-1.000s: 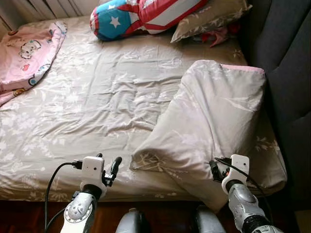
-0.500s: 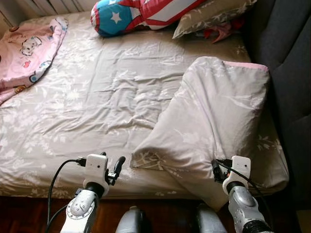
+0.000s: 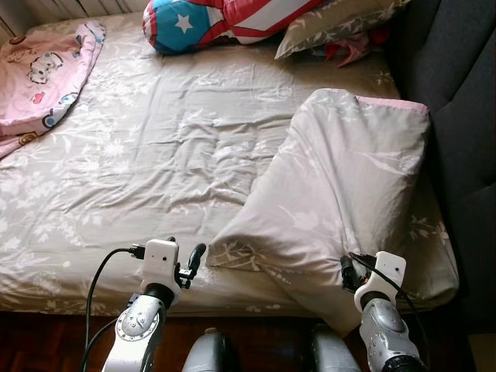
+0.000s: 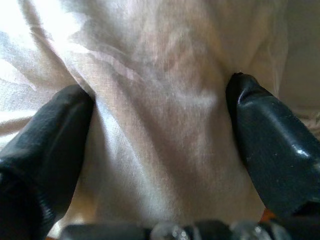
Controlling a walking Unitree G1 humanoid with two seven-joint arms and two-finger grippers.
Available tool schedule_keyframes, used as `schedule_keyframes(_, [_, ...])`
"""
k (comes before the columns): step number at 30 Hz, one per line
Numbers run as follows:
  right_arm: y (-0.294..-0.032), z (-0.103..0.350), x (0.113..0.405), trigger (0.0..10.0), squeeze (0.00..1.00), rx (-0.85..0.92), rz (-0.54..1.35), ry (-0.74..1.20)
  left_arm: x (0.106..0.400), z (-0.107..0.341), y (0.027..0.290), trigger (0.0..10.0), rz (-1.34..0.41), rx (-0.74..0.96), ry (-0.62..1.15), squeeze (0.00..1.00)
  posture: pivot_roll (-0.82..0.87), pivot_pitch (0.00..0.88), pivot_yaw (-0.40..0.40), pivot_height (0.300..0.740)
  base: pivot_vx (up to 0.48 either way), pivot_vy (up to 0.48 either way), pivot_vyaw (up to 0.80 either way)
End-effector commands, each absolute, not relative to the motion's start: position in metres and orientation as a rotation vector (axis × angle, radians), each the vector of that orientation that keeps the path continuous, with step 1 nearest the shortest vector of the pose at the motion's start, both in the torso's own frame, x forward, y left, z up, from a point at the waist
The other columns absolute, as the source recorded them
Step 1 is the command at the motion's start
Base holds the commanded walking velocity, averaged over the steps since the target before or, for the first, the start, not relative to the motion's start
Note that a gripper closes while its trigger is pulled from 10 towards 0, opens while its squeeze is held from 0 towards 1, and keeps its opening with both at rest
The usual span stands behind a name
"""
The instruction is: Clean up the room
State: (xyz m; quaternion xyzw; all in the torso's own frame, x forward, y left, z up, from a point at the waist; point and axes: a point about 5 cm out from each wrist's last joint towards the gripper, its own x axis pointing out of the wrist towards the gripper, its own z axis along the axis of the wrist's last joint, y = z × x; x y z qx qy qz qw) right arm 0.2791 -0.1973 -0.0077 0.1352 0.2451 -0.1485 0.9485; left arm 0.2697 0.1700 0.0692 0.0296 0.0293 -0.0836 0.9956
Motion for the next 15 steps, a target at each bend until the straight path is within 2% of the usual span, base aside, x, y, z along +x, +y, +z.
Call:
schedule_keyframes(1, [-0.196,-0.041,0.246,10.0,0.00,0.320,-0.349,0.709,0.266,0.060,0.174,10.0,-0.157,0.076,0.093,0.00,-0.11,0.244,0.093,0.671,0.000,0.000,0.00])
schedule_keyframes(7, [-0.187,-0.048,0.241,10.0,0.00,0.371,-0.295,0.777,0.267,0.061,0.172,10.0,-0.158,0.076,0.087,0.00,-0.11,0.241,0.089,0.671,0.000,0.000,0.00])
schedule_keyframes(8, [-0.186,-0.048,0.240,3.3,0.00,0.369,-0.291,0.781,0.267,0.061,0.172,10.0,-0.158,0.077,0.086,0.00,-0.11,0.240,0.089,0.671,0.000,0.000,0.00])
schedule_keyframes(9, [-0.183,-0.049,0.240,0.0,0.00,0.381,-0.273,0.789,0.267,0.061,0.171,10.0,-0.158,0.078,0.085,0.00,-0.10,0.241,0.090,0.671,0.000,0.000,0.00])
schedule_keyframes(15, [-0.179,-0.047,0.245,0.0,0.00,0.369,-0.244,0.783,0.267,0.061,0.172,10.0,-0.156,0.086,0.082,0.00,-0.10,0.244,0.092,0.671,0.000,0.000,0.00])
